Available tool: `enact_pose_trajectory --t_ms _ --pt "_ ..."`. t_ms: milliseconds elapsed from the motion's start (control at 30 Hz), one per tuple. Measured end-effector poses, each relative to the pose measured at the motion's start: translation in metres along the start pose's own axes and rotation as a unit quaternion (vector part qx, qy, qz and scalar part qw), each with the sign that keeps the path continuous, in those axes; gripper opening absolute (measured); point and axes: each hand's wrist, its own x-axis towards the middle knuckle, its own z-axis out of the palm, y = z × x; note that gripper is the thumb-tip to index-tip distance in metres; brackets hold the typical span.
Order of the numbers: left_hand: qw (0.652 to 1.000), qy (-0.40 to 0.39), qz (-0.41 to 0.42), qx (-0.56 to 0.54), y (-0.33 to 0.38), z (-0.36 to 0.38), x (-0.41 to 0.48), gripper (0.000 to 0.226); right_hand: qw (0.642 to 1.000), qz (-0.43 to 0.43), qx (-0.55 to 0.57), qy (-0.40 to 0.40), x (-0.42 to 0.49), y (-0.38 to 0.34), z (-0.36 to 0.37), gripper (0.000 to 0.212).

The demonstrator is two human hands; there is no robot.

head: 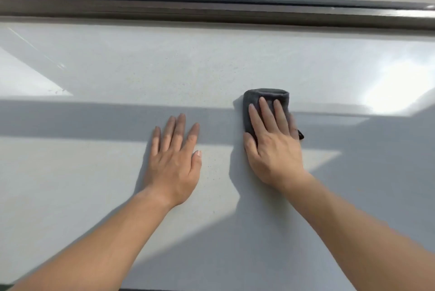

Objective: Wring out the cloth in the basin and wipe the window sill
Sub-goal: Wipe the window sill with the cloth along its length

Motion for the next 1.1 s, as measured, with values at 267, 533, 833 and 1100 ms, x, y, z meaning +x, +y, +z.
enact_pose_trajectory --t_ms 267,533,833,1100 --pt "1.000 0.004 0.005 -0.017 -0.003 0.002 0.002 0.065 0.997 0.070 -0.009 -0.025 -0.014 0.038 -0.010 0.067" --pt "0.995 0.030 0.017 -0.097 -0.003 0.000 -0.007 0.062 0.994 -0.108 -0.025 -0.019 -0.111 -0.027 0.014 0.062" --pt "0.995 0.003 0.018 -0.101 -0.010 0.012 -0.066 0.062 0.998 0.066 -0.015 0.013 -0.112 -0.022 0.010 0.066" --pt "0.999 -0.017 0.023 -0.047 -0.011 0.010 -0.066 0.065 0.995 -0.092 -0.027 -0.024 -0.162 -0.016 0.015 0.061"
